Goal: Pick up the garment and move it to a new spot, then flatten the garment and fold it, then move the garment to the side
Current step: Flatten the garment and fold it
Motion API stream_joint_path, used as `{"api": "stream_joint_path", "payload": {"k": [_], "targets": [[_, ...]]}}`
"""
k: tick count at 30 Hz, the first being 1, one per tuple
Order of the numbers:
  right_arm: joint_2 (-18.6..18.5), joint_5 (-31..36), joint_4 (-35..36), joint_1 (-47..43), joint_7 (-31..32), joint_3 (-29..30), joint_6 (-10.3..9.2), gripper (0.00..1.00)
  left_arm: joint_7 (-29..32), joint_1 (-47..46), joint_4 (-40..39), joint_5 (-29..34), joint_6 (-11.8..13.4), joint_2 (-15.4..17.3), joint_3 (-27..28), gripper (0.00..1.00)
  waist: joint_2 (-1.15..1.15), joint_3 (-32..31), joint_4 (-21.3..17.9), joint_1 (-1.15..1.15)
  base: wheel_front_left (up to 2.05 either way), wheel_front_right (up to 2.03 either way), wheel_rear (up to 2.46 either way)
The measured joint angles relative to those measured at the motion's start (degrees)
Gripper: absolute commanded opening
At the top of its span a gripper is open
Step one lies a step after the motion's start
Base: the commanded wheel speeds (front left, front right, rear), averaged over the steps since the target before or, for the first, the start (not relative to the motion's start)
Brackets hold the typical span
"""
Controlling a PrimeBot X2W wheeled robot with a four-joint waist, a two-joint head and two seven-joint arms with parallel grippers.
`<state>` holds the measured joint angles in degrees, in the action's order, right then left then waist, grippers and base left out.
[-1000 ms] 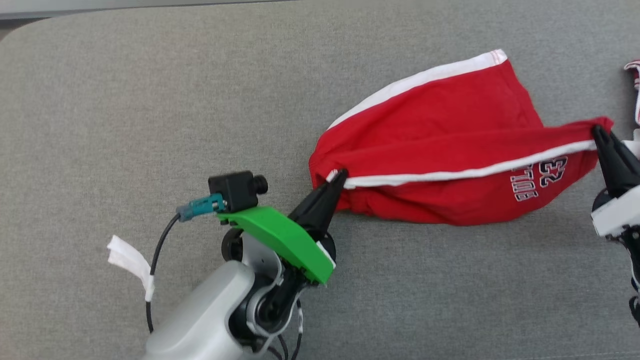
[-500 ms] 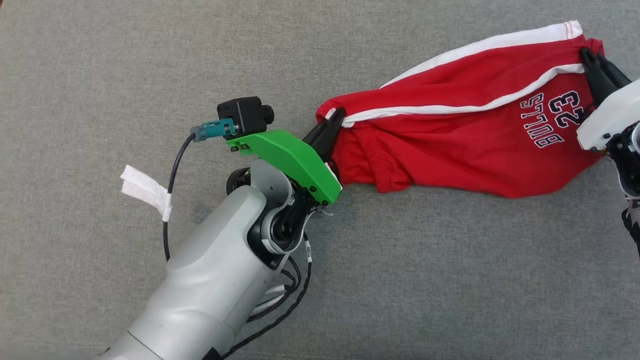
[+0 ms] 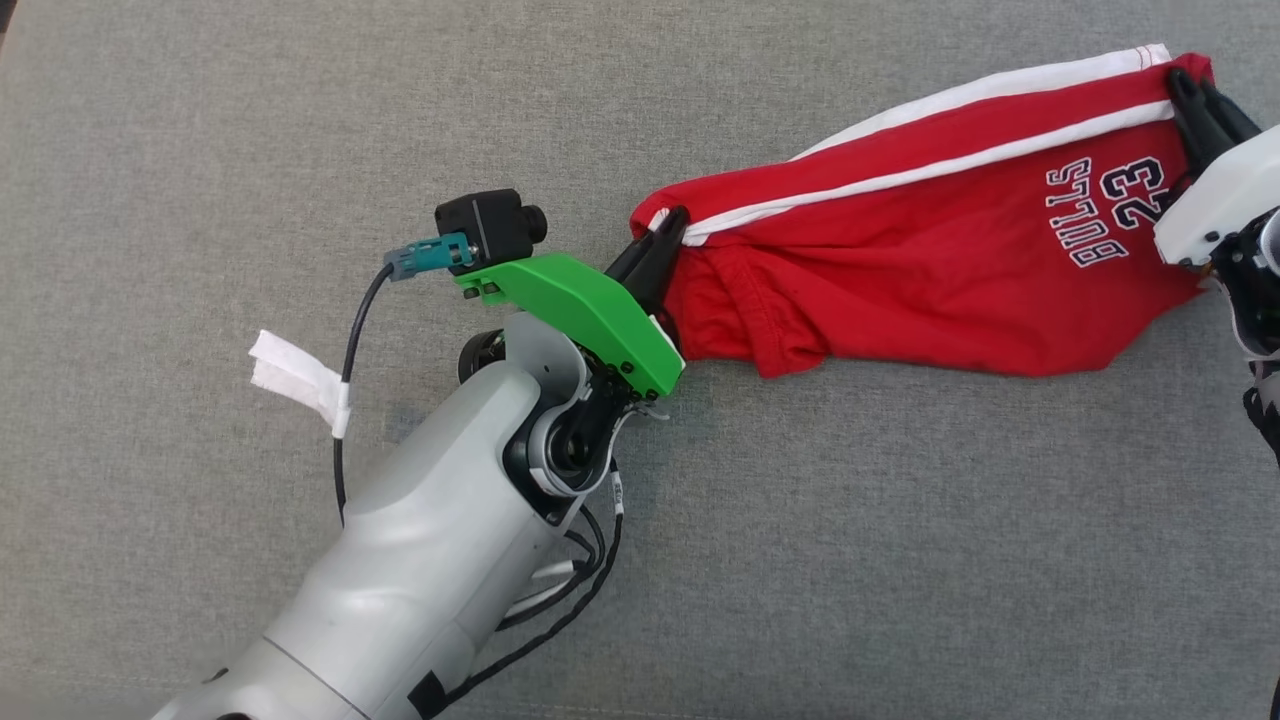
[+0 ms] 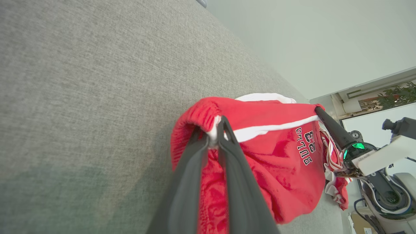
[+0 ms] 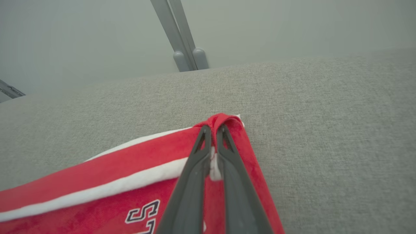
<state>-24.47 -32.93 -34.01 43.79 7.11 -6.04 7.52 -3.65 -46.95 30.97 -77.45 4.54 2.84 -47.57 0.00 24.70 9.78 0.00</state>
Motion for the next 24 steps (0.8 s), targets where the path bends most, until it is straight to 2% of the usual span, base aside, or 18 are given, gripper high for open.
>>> {"api": "stream_joint_path", "payload": {"k": [1,2,3,4,8,12,16,20,22,24], "targets": [[-0.12,-0.16,-0.77,0.65,-0.67,0.10,0.01,0.00,-0.26,-0.32,0.25,-0.30,0.04,-0.01,-0.45,0.16,0.00,-0.04,0.04,0.00,0.00,0.00,0.00],[-0.13,-0.18,-1.69,1.32,-1.29,0.37,0.01,0.00,-0.32,-0.76,0.58,-0.31,0.10,-0.01,-1.02,0.31,0.00,-0.04,0.07,0.00,0.00,0.00,0.00],[-0.11,-0.13,-2.36,1.78,-1.90,0.52,0.01,0.38,-0.49,-1.02,0.73,-0.41,0.11,-0.01,-1.27,0.67,0.00,-0.03,0.07,0.00,0.00,0.00,0.00],[0.00,0.02,-3.09,2.27,-2.30,0.41,0.01,1.00,-1.10,-1.22,0.99,-0.60,0.40,-0.03,-1.42,1.00,0.00,0.00,0.07,0.00,0.00,0.00,0.00],[1.07,-0.37,-4.86,2.60,-3.63,-0.49,0.01,1.00,-2.60,-1.29,2.50,-1.21,1.10,-0.04,-2.18,1.00,0.00,-0.28,-0.05,0.00,0.00,0.00,0.00],[0.20,-1.62,-5.02,2.68,-7.14,0.18,0.00,1.00,-5.50,-1.27,2.94,-1.32,1.30,-0.02,-1.75,1.00,0.00,-0.26,-0.36,0.00,0.00,0.00,0.00],[-1.38,-1.25,-4.44,1.39,-8.24,-1.79,0.00,1.00,-9.23,-0.32,1.68,0.90,1.53,0.66,-1.43,1.00,0.00,-0.05,-0.72,0.00,0.00,0.00,0.00],[-2.98,-1.05,-3.55,-1.52,-5.65,-5.59,0.00,1.00,-11.14,2.42,-2.34,8.67,2.60,2.70,-0.96,1.00,0.00,0.33,-0.83,0.00,0.00,0.00,0.00],[-3.93,-1.23,-3.35,-2.75,-3.38,-7.03,0.00,1.00,-11.37,5.10,-6.80,15.45,4.21,3.02,3.22,1.00,0.00,0.68,-0.66,0.00,0.00,0.00,0.00],[-5.00,-1.11,-3.46,-3.35,-2.27,-7.71,0.02,1.00,-11.38,8.59,-10.81,21.45,4.64,2.88,5.64,1.00,0.00,0.97,-0.36,0.00,0.00,0.00,0.00]]}}
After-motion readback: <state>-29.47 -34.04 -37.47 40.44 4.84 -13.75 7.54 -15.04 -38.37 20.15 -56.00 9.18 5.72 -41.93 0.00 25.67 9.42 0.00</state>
